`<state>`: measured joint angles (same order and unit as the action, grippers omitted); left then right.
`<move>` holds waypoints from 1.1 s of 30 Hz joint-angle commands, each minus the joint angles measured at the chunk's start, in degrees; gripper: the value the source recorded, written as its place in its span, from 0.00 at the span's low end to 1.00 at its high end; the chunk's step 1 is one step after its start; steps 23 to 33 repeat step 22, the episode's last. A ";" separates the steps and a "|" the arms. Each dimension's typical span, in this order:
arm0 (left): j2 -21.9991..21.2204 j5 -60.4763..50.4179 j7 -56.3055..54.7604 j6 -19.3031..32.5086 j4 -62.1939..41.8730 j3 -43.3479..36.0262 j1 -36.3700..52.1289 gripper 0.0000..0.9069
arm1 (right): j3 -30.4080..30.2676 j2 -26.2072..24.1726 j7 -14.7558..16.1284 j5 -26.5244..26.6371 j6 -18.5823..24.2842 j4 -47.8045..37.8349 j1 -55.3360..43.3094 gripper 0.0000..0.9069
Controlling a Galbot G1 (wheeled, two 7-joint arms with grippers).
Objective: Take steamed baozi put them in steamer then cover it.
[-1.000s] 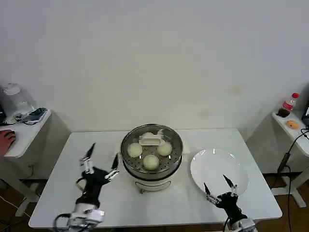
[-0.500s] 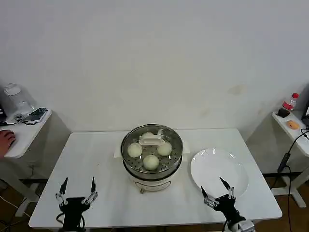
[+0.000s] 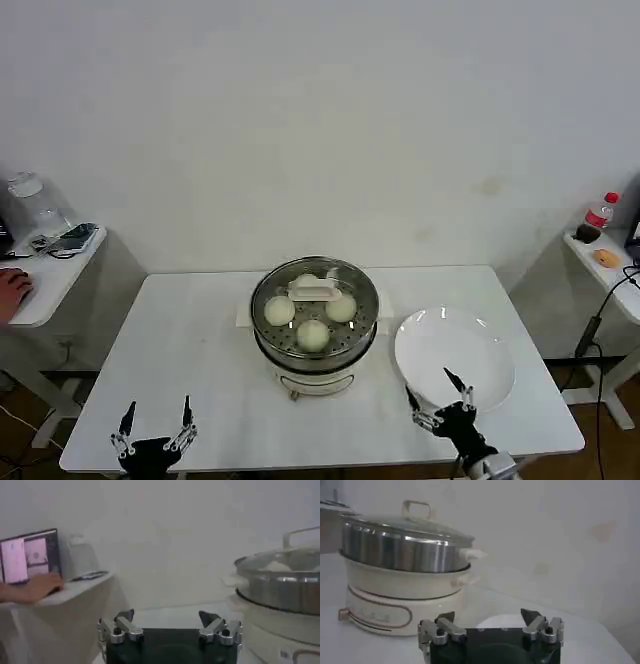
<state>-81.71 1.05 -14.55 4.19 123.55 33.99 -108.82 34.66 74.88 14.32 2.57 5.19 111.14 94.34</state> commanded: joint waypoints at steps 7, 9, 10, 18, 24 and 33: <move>-0.48 -0.76 1.34 1.34 -2.04 -0.57 -2.19 1.00 | -1.64 -0.55 -1.61 1.47 -3.57 1.87 1.57 1.00; -0.42 -1.07 1.59 1.52 -2.56 -0.68 -2.20 1.00 | -1.73 -0.63 -1.81 1.74 -4.21 2.07 1.70 1.00; -0.47 -1.26 1.63 1.58 -2.84 -0.79 -2.16 1.00 | -1.80 -0.75 -2.03 1.93 -4.49 2.16 1.79 1.00; -0.53 -1.44 1.89 1.54 -3.22 -1.19 -2.10 1.00 | -2.21 -1.10 -2.80 3.16 -6.87 3.04 2.14 1.00; -0.50 -1.34 2.21 1.80 -3.88 -1.19 -2.43 1.00 | -2.42 -1.11 -2.91 3.29 -7.35 3.32 2.20 1.00; -0.50 -1.34 2.21 1.80 -3.88 -1.19 -2.43 1.00 | -2.42 -1.11 -2.91 3.29 -7.35 3.32 2.20 1.00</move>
